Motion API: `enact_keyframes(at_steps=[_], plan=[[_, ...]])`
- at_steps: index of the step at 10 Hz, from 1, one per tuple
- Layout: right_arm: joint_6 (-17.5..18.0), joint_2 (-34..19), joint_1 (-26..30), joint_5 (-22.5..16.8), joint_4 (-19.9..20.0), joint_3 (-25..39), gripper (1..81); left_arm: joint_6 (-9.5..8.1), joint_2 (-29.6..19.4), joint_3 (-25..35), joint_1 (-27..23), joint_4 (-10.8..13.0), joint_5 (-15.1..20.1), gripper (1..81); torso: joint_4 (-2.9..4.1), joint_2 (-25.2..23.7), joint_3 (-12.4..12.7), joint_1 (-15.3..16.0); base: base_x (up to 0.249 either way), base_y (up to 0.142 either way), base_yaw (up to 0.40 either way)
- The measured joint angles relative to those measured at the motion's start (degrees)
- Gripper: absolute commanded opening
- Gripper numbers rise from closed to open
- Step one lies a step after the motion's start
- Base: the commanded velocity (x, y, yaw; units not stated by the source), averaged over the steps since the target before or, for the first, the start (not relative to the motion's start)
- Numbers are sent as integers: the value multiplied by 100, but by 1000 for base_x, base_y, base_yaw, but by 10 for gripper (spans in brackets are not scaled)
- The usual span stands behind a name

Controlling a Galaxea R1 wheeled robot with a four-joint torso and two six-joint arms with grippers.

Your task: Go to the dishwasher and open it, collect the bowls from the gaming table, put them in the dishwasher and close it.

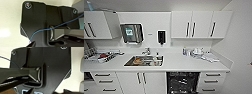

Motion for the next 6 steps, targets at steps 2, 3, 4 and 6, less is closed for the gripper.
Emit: enact_keyframes(at_steps=[2,3,4,6], plan=[[0,-2,-2,0,0,-2,811,-2,0,0,0,0,0,811,0,0,0,0,0,0,92],[0,0,-2,0,0,0,811,0,0,0,0,0,0,811,0,0,0,-2,0,0,300],[0,2,0,0,0,0,811,0,-2,0,0,0,0,811,0,0,0,0,0,0,344],[2,6,-22,4,-2,0,811,0,-33,0,-5,0,-7,811,0,0,0,-2,0,0,353]])
